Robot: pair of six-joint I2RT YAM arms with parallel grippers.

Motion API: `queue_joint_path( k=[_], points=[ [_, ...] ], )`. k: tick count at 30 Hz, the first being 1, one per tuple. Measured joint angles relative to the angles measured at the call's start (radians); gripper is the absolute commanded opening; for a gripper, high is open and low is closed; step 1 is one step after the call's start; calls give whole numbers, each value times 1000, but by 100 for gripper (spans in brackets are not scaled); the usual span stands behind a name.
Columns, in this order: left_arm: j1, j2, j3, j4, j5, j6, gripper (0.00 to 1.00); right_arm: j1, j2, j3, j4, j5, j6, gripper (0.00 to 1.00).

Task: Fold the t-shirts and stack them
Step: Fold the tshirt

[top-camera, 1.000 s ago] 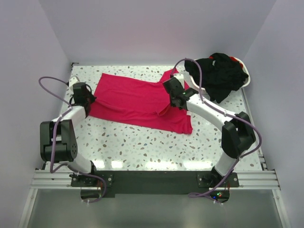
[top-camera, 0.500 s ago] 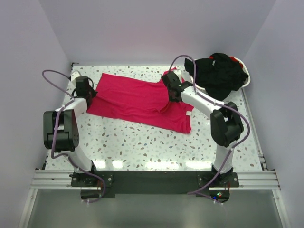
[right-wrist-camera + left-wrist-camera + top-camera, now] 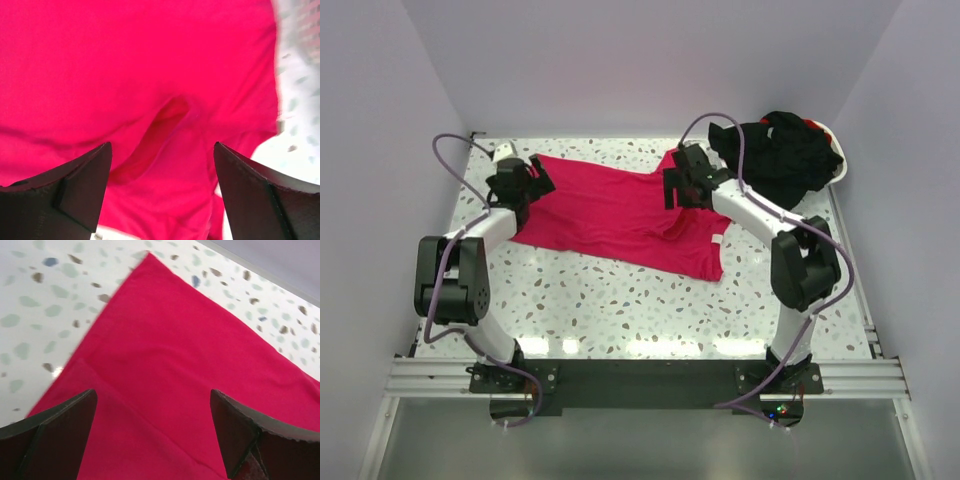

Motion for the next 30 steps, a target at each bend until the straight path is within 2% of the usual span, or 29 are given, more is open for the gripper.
queue_joint_path(
  k=[5, 12, 20, 30],
  points=[
    [-40, 18, -7, 47, 122, 17, 100, 13, -63, -172, 82, -188, 19, 81],
    [-35, 67, -7, 52, 183, 18, 100, 72, -62, -300, 119, -275, 40, 81],
    [-35, 80, -6, 76, 222, 17, 100, 84, -48, -294, 152, -297, 43, 81],
    [-35, 91, -6, 82, 236, 17, 100, 83, 91, -126, 167, -301, 26, 81]
  ],
)
